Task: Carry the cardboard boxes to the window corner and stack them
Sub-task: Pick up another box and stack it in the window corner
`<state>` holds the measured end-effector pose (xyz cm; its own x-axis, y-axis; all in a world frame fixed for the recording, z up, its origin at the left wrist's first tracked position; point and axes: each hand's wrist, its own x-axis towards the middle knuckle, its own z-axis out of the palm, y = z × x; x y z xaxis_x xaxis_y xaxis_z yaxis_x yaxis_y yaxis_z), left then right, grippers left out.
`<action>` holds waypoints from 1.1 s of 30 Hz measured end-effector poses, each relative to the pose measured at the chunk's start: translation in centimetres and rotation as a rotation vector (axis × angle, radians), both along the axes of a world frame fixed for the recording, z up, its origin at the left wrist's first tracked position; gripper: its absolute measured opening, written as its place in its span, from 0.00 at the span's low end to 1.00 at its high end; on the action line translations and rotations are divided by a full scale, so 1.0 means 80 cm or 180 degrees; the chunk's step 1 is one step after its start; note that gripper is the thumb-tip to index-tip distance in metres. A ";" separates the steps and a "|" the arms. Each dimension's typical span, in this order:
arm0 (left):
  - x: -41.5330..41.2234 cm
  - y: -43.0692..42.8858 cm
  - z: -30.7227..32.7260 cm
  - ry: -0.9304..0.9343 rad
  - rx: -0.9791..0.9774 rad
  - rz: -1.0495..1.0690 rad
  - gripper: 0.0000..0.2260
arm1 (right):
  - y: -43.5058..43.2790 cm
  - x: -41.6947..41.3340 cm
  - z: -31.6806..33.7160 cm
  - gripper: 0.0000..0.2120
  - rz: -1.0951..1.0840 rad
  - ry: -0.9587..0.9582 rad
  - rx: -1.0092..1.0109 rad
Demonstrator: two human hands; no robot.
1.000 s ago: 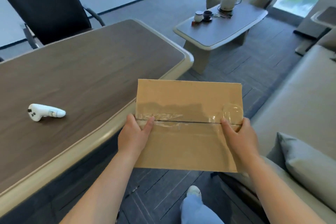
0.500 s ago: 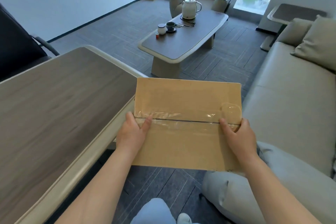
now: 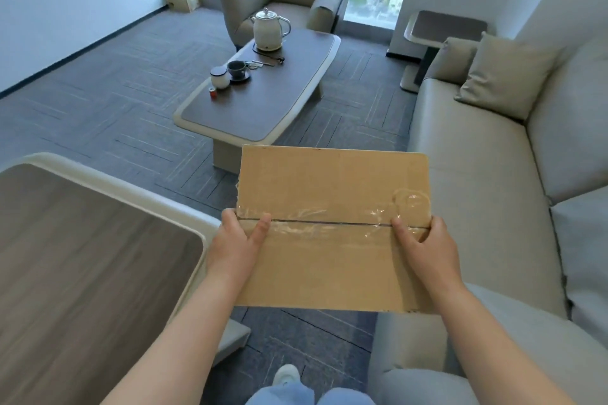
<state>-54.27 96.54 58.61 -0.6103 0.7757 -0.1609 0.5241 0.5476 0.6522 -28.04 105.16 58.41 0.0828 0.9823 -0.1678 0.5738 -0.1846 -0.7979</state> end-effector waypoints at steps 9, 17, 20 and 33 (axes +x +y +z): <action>-0.047 0.120 0.003 -0.0014 0.0051 -0.0088 0.25 | 0.114 -0.042 -0.001 0.19 -0.0100 -0.0014 0.0062; -0.078 0.255 -0.008 0.0094 -0.0010 0.0455 0.25 | 0.290 -0.091 -0.024 0.19 0.0411 0.0091 0.0014; -0.084 0.303 -0.006 0.0016 0.0006 0.0789 0.24 | 0.364 -0.111 -0.016 0.16 0.0746 0.0006 0.0035; -0.196 0.346 -0.006 -0.0010 -0.0054 0.2353 0.28 | 0.523 -0.330 -0.010 0.18 0.2245 -0.0135 -0.0099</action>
